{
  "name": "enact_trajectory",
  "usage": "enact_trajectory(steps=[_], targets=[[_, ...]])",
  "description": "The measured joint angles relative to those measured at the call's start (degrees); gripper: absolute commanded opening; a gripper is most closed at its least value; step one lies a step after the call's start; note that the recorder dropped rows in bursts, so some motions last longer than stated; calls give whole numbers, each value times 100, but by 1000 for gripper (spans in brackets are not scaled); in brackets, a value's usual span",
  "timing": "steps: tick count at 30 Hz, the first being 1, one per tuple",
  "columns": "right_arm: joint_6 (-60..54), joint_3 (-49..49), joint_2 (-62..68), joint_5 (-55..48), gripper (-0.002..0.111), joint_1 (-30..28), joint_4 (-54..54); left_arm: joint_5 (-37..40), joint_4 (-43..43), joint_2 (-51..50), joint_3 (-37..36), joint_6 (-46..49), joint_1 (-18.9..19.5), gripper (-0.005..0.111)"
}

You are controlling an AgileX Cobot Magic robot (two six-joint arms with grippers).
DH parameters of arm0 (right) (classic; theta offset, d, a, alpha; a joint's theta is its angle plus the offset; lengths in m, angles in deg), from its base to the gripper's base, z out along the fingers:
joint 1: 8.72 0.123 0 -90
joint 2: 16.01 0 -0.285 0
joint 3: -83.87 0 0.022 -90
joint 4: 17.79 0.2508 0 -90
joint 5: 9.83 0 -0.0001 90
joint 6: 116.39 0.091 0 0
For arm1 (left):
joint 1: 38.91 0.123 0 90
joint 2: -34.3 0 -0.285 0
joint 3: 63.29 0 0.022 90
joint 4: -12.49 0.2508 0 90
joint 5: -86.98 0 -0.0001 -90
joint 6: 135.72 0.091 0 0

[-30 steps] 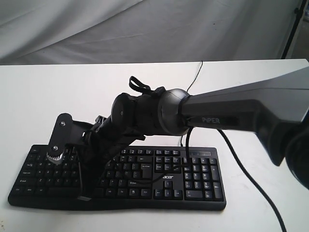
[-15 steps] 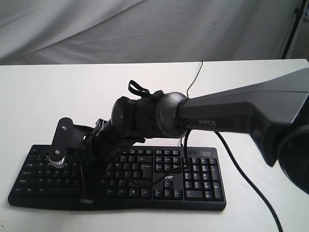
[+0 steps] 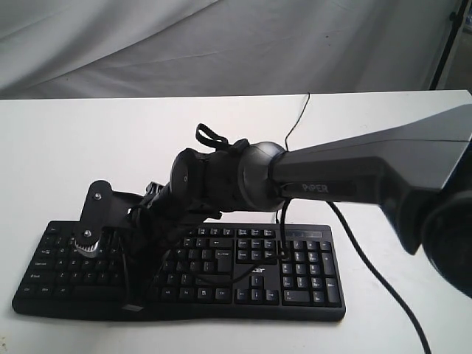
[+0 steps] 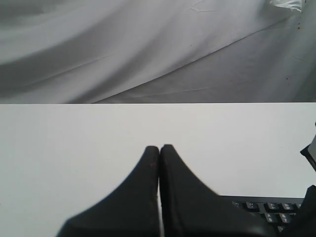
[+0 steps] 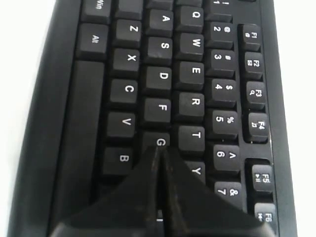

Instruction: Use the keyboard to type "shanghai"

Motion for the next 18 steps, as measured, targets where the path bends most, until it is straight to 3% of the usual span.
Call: enact_trajectory(steps=[18], targets=[[-11,0,-233,38,0,0,14,0,0,0,0,0,0,1]])
